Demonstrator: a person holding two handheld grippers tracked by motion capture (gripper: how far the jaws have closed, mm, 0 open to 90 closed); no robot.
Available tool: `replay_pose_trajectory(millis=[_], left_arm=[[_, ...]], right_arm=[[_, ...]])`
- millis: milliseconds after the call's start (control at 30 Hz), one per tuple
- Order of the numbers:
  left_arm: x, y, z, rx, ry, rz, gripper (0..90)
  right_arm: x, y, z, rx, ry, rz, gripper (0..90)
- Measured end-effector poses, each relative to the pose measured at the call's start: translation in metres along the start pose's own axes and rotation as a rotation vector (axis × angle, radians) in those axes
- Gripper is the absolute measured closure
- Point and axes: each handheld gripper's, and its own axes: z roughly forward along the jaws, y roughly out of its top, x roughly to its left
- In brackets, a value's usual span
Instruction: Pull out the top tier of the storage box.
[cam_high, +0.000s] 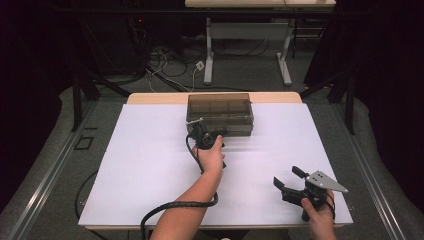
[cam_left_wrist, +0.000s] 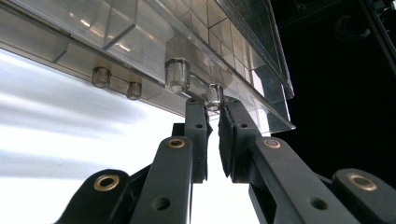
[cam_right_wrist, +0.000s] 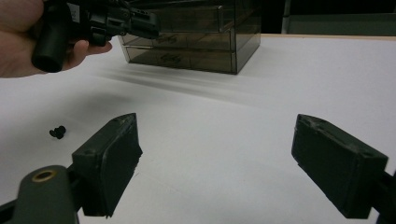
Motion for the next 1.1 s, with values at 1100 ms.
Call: replay_pose_trajectory(millis=[1100], left_arm=[[-0.0008, -0.0055, -0.0086, 0.026, -0.041, -0.002, 69.5]], right_arm=[[-0.0014, -0.0007, 0.0014, 0.013, 0.007, 0.005, 14.8]])
